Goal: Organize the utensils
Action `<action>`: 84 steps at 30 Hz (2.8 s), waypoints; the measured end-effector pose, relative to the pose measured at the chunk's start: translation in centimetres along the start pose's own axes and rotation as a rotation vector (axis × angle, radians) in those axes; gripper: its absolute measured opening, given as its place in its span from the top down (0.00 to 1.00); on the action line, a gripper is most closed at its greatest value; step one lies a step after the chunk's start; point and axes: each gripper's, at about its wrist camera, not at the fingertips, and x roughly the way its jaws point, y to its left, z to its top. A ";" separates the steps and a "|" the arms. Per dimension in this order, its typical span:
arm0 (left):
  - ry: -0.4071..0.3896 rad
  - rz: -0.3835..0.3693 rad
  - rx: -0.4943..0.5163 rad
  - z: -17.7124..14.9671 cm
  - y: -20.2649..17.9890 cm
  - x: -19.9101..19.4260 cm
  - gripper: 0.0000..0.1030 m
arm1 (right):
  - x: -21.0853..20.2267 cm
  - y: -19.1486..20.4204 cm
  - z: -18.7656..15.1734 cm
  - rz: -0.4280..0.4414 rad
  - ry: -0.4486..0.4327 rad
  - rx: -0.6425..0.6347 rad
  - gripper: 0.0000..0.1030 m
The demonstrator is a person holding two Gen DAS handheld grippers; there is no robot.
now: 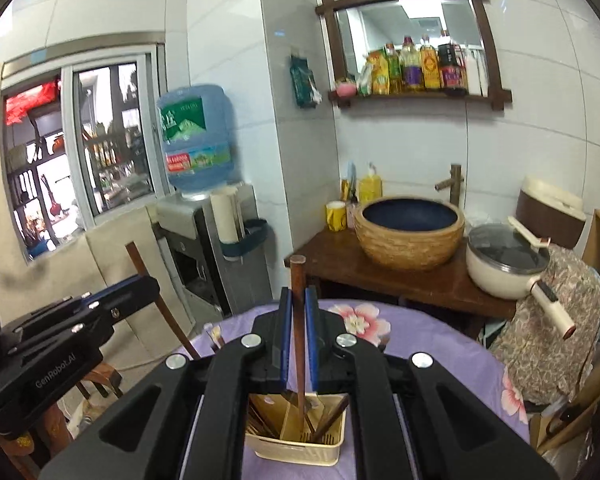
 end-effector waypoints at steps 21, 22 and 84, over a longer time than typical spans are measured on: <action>0.110 0.036 -0.022 -9.5 1.8 4.7 0.56 | 0.6 -0.9 -7.0 -0.098 -0.001 0.026 0.49; 0.089 0.033 -0.027 -9.7 1.7 3.6 0.24 | -0.7 -0.7 -7.5 -0.111 -0.019 0.020 0.42; -0.238 0.239 0.026 -32.9 -1.2 -30.6 0.05 | -31.4 9.8 -32.1 -0.417 -0.289 -0.053 0.06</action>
